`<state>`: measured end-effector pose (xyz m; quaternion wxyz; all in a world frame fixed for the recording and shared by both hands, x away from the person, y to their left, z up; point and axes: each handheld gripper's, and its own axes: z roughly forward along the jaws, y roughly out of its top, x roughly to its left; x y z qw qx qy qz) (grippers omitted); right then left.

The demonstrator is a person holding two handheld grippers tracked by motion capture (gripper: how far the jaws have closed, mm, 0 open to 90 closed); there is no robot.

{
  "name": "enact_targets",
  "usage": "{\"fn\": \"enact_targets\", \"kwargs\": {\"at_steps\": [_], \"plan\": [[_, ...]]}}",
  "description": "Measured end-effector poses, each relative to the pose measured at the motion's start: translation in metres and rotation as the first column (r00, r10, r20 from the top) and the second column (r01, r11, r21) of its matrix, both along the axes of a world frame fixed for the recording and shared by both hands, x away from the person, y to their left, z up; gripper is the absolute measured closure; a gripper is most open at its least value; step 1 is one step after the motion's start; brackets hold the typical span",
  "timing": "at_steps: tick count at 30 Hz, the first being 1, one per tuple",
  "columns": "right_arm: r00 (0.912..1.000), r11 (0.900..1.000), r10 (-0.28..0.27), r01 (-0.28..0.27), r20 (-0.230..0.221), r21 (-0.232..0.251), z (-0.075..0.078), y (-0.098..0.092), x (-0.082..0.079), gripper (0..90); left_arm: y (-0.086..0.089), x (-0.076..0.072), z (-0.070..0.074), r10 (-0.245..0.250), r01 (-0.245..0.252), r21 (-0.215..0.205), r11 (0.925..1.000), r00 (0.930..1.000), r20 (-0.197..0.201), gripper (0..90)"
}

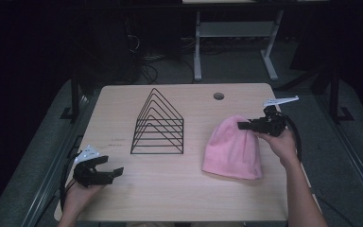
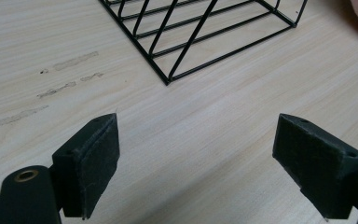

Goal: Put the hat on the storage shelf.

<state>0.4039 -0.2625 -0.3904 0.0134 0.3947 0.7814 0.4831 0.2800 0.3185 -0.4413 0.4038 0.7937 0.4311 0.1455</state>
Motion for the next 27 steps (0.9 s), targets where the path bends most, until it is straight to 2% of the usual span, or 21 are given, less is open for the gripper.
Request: {"fn": "enact_targets", "kwargs": {"at_steps": [5,12,15,27], "plan": [[0.9997,1.0,0.003,-0.003,0.025,0.005,0.01,-0.002,-0.007,75.9,0.0,-0.001,0.001,0.003,-0.003,-0.006,1.0,1.0,0.006,14.3],[0.998,1.0,0.009,-0.009,0.062,0.004,0.025,-0.003,-0.014,76.0,0.001,-0.001,0.0,0.002,-0.002,0.006,1.0,1.0,0.006,14.3],[0.9951,1.0,0.018,-0.018,0.097,-0.004,0.038,-0.001,-0.02,76.0,0.002,-0.003,0.001,0.004,-0.004,0.0,1.0,1.0,0.004,14.3],[0.9885,1.0,0.024,-0.022,0.149,-0.013,0.064,-0.001,-0.031,76.0,0.001,-0.004,0.001,-0.005,0.005,0.01,0.9999,1.0,0.009,14.4]]}}
